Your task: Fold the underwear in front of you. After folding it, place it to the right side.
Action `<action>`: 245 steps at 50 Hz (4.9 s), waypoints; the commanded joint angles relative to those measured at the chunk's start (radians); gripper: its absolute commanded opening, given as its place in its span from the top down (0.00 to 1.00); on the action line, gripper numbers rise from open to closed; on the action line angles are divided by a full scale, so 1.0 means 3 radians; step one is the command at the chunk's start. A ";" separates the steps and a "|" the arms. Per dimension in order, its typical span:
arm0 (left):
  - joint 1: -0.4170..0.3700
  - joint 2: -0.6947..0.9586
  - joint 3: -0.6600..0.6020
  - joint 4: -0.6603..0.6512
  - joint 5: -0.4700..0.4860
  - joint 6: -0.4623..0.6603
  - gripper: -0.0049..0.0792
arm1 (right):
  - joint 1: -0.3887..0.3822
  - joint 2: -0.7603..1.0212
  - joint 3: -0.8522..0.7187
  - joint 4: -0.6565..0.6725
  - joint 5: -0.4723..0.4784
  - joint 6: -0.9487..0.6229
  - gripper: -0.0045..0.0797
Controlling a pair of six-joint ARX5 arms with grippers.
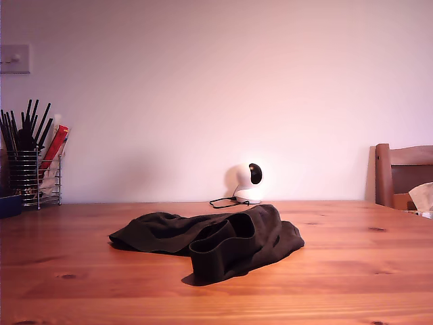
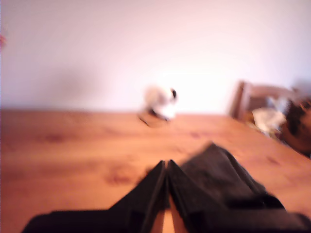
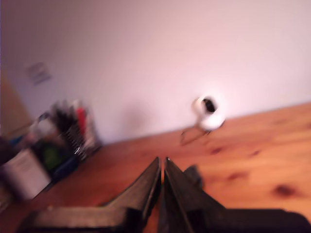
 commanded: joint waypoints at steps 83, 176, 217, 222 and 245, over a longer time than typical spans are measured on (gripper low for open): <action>-0.1184 0.5788 0.3006 0.0426 0.0511 0.1277 0.96 | 0.1812 0.4835 0.2145 -0.0472 -0.0149 -0.0757 0.54; -0.1268 0.6422 0.3459 -0.0010 0.0284 0.1280 0.96 | 0.1902 0.5427 0.2595 -0.1217 -0.0383 0.0270 0.54; -0.1268 0.6422 0.3459 -0.0013 0.0284 0.1368 0.96 | 0.1898 0.5873 0.2605 -0.0830 -0.0266 0.0701 0.67; -0.1268 0.6422 0.3459 -0.0013 0.0284 0.1367 0.96 | 0.1900 0.5873 0.2609 -0.0833 -0.0258 0.0601 0.83; -0.1268 0.6422 0.3460 0.0058 0.0150 0.1450 0.96 | 0.1924 0.5872 0.3190 -0.2122 0.0160 -0.0198 0.96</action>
